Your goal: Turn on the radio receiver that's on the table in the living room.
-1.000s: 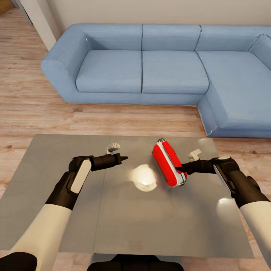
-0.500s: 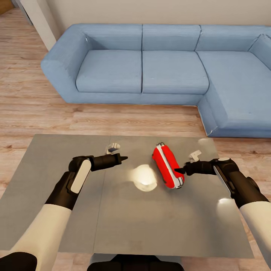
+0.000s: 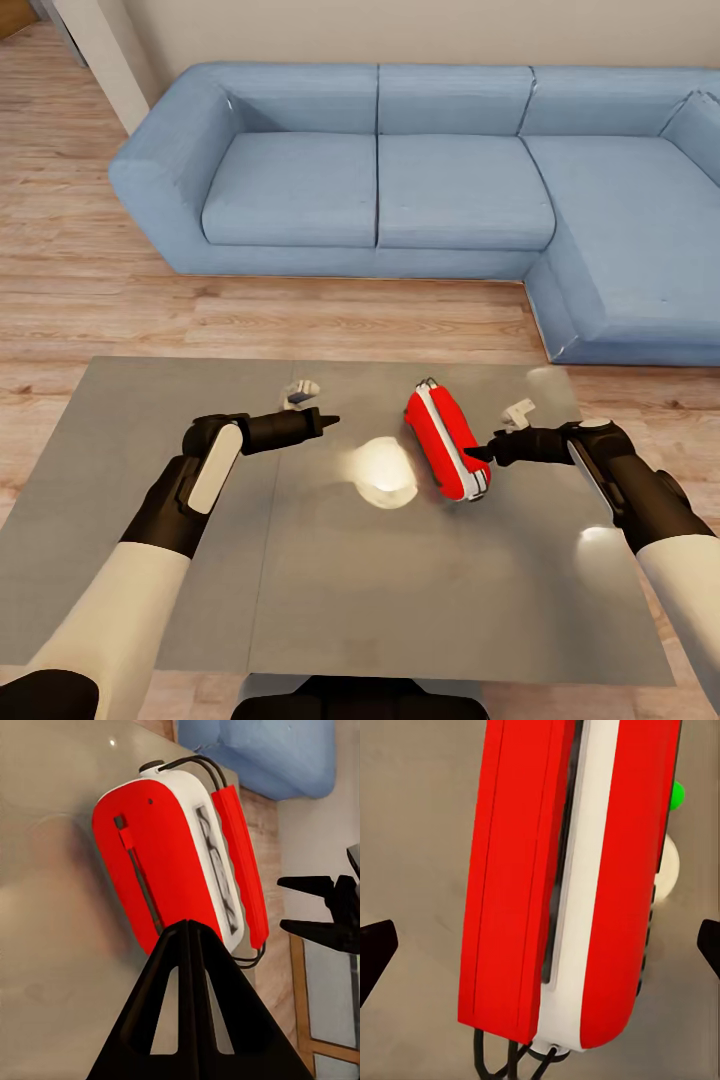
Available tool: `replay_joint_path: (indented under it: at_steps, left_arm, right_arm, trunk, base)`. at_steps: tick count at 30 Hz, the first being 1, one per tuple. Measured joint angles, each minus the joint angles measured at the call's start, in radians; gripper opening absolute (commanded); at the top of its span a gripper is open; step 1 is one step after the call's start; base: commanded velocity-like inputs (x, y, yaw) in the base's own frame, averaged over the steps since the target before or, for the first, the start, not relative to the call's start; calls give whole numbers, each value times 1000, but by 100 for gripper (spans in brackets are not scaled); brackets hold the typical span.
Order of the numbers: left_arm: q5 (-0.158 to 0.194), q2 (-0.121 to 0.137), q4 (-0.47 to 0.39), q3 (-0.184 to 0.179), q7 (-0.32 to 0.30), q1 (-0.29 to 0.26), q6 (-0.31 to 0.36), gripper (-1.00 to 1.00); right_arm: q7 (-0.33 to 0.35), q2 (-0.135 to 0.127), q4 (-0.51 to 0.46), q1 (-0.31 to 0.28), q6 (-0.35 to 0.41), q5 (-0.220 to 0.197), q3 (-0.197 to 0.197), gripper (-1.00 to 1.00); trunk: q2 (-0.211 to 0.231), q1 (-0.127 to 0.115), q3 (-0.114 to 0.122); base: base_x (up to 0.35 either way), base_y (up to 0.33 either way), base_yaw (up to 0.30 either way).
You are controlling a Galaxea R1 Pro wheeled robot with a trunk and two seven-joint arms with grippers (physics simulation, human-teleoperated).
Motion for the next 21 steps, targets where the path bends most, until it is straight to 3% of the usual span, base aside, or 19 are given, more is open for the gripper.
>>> replay_joint_path:
  at_steps: [8,12,17,21]
  left_arm:
    - [0,0,0,0,0,0,0,-100]
    - [1,0,0,0,0,0,0,-100]
    - [1,0,0,0,0,0,0,-100]
    - [1,0,0,0,0,0,0,-100]
  right_arm:
    - [6,-3,-20,0,11,7,-1,100]
    - [11,-12,-86,-1,30,3,0,100]
    - [13,-39,-311,22,240,5,-1,100]
    - [13,-54,-419,45,329,13,-1,100]
  trunk:
    - [0,0,0]
    - [0,0,0]
    - [0,0,0]
    - [0,0,0]
  base:
    - [0,0,0]
    - [0,0,0]
    - [0,0,0]
    - [0,0,0]
